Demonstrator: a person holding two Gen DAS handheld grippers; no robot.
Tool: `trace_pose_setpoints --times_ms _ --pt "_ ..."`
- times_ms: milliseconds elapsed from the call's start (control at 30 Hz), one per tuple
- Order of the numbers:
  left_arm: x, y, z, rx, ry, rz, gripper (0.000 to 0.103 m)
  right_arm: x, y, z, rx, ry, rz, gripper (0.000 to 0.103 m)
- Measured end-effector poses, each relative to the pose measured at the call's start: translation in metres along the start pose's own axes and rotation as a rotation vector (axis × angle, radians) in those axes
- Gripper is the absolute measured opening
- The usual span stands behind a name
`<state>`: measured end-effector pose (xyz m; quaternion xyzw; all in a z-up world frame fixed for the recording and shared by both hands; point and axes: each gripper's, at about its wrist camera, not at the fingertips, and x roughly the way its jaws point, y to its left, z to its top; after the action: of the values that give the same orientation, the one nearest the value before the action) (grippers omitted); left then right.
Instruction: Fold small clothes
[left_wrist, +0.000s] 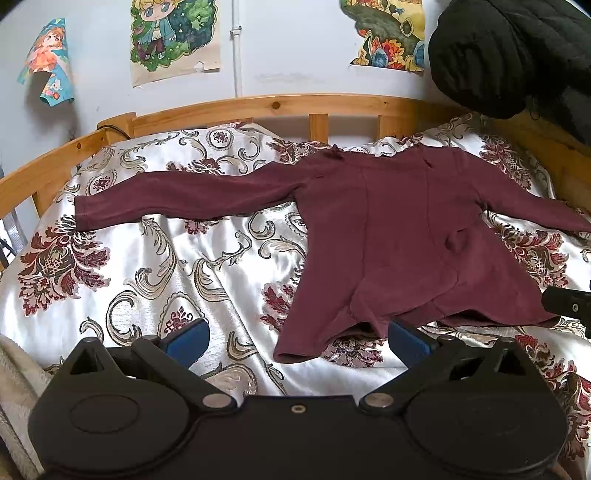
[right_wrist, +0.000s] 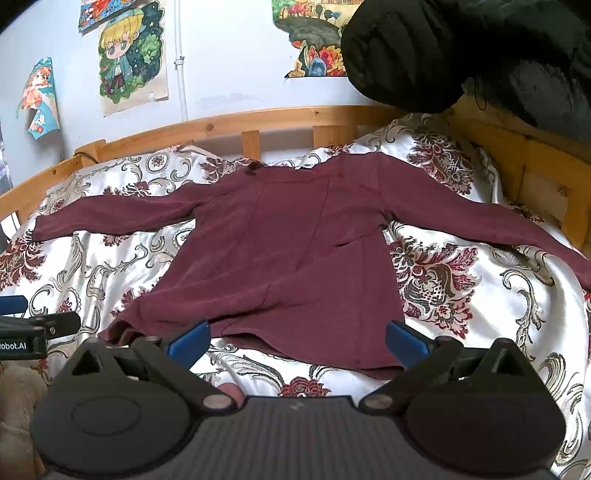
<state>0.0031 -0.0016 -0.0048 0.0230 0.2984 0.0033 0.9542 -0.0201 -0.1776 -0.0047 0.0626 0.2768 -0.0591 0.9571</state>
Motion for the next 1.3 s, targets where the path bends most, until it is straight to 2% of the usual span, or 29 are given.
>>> trace_pose_setpoints --times_ms 300,467,600,667,800,900,1000,1067,1167,1233,1300 --pt "0.001 0.0 0.0 0.001 0.002 0.002 0.102 0.0 0.0 0.0 0.003 0.001 -0.002 0.103" --pt "0.006 0.002 0.006 -0.019 0.032 0.004 0.102 0.004 -0.005 -0.002 0.038 0.003 -0.016 0.103" --pt "0.015 -0.001 0.027 0.004 0.078 -0.025 0.102 0.008 -0.018 0.005 0.095 -0.031 -0.086 0.103" --pt "0.019 -0.005 0.044 0.025 0.063 -0.042 0.102 0.01 -0.029 0.012 0.128 -0.048 -0.133 0.103" --pt "0.033 -0.021 0.085 0.093 0.025 -0.111 0.102 0.015 -0.064 0.023 0.212 -0.082 -0.213 0.103" --pt "0.047 -0.032 0.109 0.15 -0.015 -0.161 0.102 0.016 -0.1 0.031 0.288 -0.094 -0.209 0.103" --pt "0.071 -0.041 0.127 0.189 -0.037 -0.175 0.102 0.013 -0.134 0.043 0.325 -0.129 -0.234 0.103" --pt "0.087 -0.043 0.135 0.179 -0.037 -0.177 0.102 0.011 -0.155 0.05 0.338 -0.149 -0.299 0.103" --pt "0.115 -0.041 0.134 0.105 -0.024 -0.203 0.102 0.011 -0.193 0.052 0.41 -0.146 -0.43 0.103" --pt "0.139 -0.04 0.131 0.075 0.028 -0.219 0.102 0.013 -0.219 0.05 0.48 -0.135 -0.486 0.103" --pt "0.158 -0.039 0.126 0.07 0.071 -0.206 0.102 0.014 -0.241 0.045 0.547 -0.145 -0.517 0.103"
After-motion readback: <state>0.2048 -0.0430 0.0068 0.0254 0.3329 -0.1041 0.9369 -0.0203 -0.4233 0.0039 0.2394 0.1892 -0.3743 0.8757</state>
